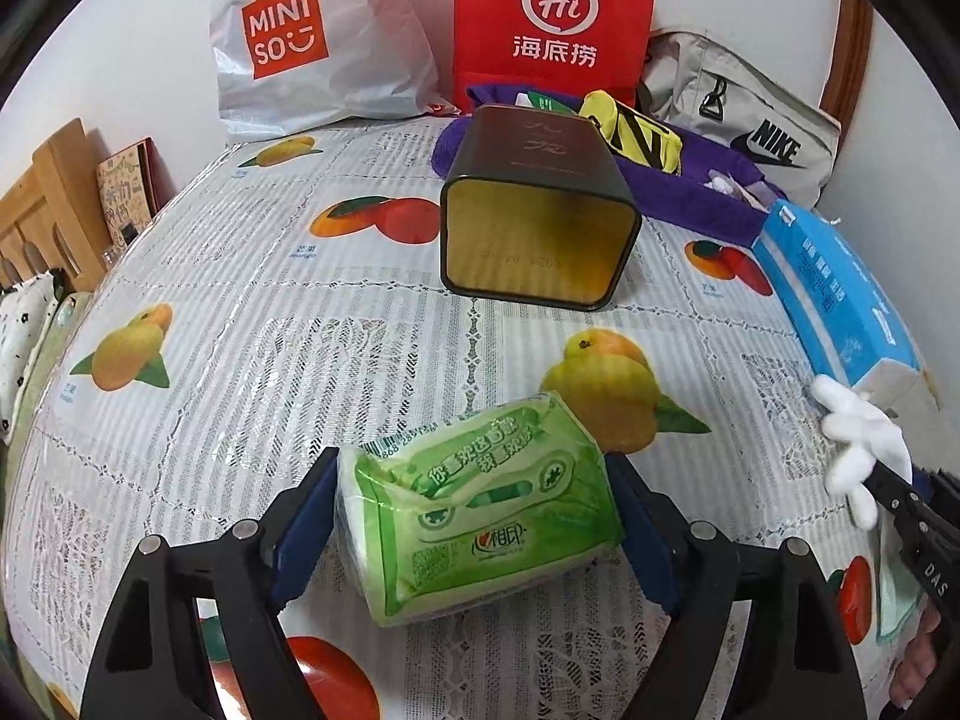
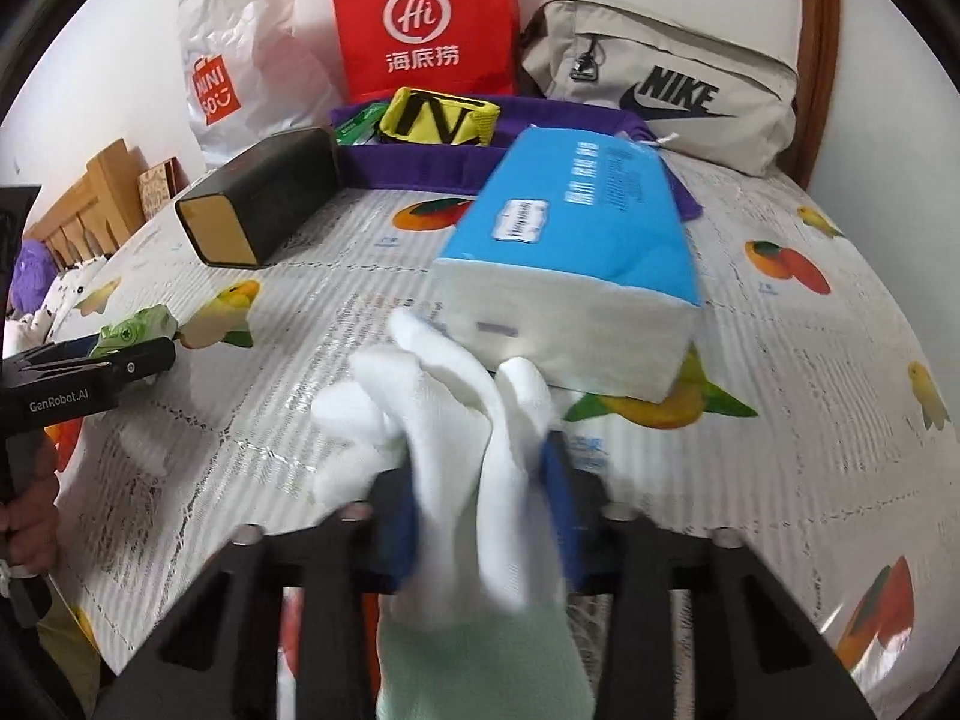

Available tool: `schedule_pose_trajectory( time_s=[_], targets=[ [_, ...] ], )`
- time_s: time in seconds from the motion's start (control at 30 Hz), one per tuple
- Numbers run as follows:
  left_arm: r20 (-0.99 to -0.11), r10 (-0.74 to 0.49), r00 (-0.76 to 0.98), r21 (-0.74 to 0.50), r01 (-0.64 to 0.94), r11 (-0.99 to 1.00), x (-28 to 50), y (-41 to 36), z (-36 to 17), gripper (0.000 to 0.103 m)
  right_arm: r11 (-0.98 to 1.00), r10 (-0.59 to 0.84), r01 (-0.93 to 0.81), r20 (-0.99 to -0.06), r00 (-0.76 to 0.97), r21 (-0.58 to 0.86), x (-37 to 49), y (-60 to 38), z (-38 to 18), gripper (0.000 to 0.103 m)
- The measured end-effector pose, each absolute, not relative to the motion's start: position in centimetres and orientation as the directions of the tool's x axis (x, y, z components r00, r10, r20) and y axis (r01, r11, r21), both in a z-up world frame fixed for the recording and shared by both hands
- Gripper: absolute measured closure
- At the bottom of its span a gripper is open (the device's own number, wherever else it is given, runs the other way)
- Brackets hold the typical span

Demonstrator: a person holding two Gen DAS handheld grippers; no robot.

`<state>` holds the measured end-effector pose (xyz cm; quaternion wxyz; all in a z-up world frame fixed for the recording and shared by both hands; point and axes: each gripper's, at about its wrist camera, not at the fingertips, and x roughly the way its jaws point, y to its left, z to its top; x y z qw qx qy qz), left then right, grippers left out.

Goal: Organize soft objects
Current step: 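Lift the wet-wipe pack with the left gripper while the right gripper grasps the white glove, then carry the wet-wipe pack and white glove over the purple towel with both grippers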

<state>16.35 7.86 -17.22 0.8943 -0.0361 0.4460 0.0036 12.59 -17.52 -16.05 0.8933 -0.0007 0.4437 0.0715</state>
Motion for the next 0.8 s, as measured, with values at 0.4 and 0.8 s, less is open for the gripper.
schedule_pose_trajectory(
  time_s=[0.4,0.8],
  targets=[
    [-0.803,-0.092,0.589,-0.131,-0.024,0.991,15.8,7.9,-16.4,0.021,0.979,0.203,-0.129,-0.799,0.566,0.157,11.7,-19.3,-15.6,0.092],
    [-0.776,-0.050,0.628,-0.089,-0.030,0.996,15.0,7.8,-12.7,0.021,0.971,0.238,-0.160,-0.775,0.586,0.177,11.1,-19.7,-13.2,0.092]
  ],
)
